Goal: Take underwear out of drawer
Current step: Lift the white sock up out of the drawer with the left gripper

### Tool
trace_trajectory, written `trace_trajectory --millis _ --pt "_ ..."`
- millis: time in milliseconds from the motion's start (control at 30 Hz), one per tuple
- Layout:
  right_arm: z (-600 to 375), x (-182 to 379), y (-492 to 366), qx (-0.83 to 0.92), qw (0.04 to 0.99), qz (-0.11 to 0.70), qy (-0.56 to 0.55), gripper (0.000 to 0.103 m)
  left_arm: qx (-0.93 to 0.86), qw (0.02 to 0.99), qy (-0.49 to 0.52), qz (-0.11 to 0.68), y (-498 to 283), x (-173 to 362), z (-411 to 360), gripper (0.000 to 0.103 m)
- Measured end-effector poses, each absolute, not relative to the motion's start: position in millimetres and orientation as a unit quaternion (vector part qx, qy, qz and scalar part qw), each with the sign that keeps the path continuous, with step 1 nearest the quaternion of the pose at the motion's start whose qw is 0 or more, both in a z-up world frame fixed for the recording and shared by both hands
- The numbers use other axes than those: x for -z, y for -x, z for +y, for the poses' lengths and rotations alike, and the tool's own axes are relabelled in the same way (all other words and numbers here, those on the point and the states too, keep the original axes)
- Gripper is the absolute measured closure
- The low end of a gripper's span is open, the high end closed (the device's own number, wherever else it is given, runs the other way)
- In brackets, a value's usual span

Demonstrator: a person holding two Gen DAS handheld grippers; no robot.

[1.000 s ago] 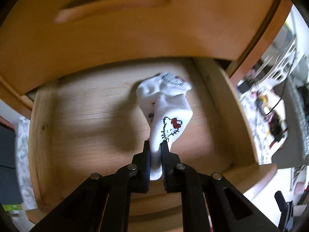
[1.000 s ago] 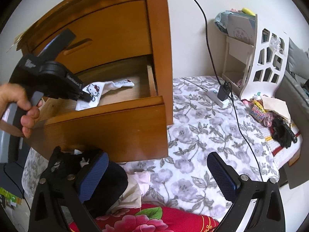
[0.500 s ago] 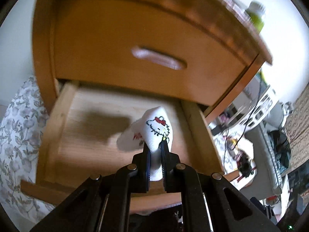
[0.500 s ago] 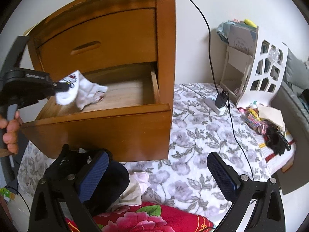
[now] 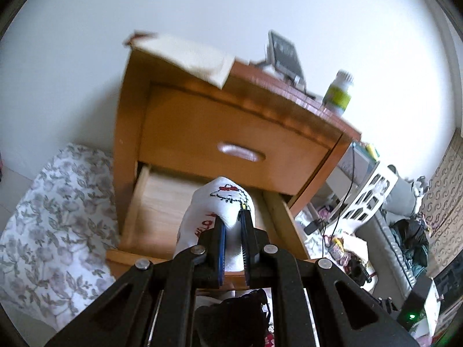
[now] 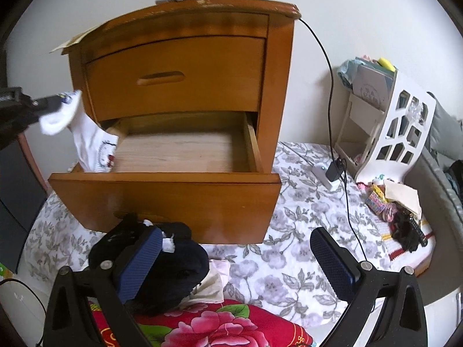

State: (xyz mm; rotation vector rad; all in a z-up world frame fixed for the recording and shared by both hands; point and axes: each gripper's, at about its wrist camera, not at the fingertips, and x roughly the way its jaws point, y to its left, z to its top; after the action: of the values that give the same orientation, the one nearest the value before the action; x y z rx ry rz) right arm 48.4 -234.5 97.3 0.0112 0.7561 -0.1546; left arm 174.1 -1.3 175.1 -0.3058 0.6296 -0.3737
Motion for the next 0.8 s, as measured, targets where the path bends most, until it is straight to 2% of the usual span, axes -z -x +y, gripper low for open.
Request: trace_trajectory --millis 267,800 --pt "-223.4 -113.2 -35.0 0.069 0.934 0.351 0.005 0.000 0.176 0.938 0.148 0.261 -127.2 -208.8 21.9 0.093" --pt "-209.7 -135.7 -11.4 0.061 0.943 0.327 0.017 0.000 0.192 0.946 0.119 0.234 -65.1 -221.7 18.2 0.093"
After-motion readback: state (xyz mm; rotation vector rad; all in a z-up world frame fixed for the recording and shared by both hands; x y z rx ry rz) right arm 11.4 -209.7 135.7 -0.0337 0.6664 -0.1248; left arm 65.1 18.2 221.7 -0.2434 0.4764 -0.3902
